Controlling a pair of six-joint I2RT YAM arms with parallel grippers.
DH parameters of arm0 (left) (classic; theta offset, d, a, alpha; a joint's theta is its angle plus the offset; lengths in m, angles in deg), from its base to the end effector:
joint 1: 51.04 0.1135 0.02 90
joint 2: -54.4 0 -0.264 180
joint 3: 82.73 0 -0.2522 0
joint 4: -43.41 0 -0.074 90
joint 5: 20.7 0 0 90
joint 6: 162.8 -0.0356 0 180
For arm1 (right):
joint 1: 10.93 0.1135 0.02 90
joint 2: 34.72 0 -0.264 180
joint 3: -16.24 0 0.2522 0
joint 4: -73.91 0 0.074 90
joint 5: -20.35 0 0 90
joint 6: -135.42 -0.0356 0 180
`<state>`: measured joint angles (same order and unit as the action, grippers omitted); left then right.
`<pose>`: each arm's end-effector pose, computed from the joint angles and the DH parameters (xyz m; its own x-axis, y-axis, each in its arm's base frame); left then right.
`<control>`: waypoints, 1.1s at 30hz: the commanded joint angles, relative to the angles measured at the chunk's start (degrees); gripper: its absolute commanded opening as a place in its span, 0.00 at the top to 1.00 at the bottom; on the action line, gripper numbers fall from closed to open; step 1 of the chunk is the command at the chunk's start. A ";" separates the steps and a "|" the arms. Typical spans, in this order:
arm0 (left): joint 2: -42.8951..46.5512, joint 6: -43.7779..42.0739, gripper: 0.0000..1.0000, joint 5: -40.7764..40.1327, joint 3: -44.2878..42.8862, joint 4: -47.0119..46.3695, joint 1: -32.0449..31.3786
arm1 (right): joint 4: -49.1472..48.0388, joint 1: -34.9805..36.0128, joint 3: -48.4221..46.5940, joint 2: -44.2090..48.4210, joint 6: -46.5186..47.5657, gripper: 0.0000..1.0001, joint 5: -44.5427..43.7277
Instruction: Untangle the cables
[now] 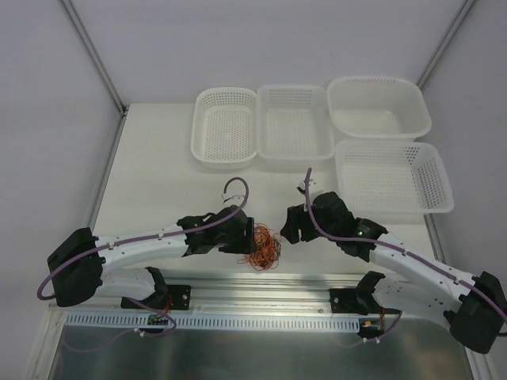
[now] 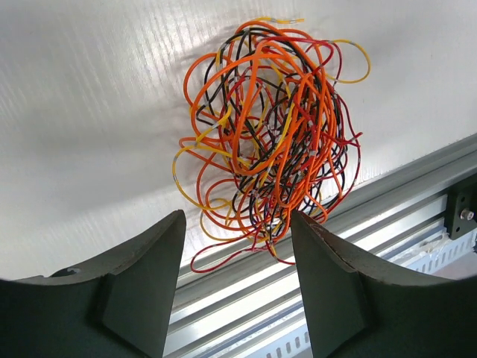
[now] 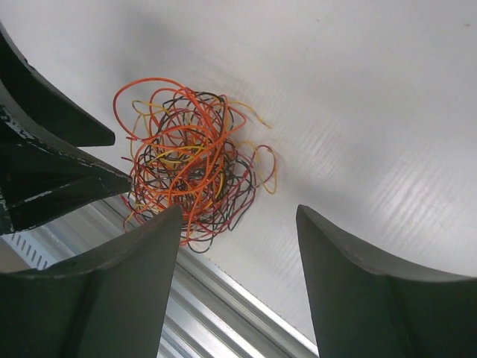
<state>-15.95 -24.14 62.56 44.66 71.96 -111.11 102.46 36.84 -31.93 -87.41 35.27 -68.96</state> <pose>0.1269 -0.2120 0.2062 -0.8540 -0.0110 -0.5201 0.2710 0.8440 -0.4628 0.1363 0.1508 0.2438 -0.4927 -0.2806 -0.8237 -0.6709 0.7254 0.1541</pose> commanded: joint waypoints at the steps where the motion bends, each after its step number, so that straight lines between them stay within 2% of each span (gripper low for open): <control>1: 1.18 4.51 0.41 -0.74 2.11 -3.70 -0.57 | -8.72 0.31 -2.85 -4.08 5.49 0.34 5.88; 11: 0.22 6.79 0.42 0.33 4.66 -9.86 -0.57 | -18.12 0.31 -8.39 -21.39 9.62 0.41 12.14; 17: -4.09 7.94 0.43 1.29 4.22 -11.62 -0.57 | -21.90 0.22 -10.32 -28.51 9.89 0.51 11.36; 24: -8.75 7.76 0.48 1.91 2.73 -11.71 -0.48 | -21.91 0.05 -10.23 -28.70 9.89 0.81 9.33; 30: -10.42 7.50 0.54 2.09 1.94 -11.80 -0.48 | -21.20 0.13 -9.62 -28.00 11.65 0.99 10.47; 33: -10.16 7.93 0.62 1.47 2.81 -11.71 -0.40 | -19.98 0.04 -9.79 -26.33 12.00 0.99 10.04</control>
<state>-25.92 -16.56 64.57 48.03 60.70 -111.11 83.24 36.93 -39.98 -116.65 45.95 -59.12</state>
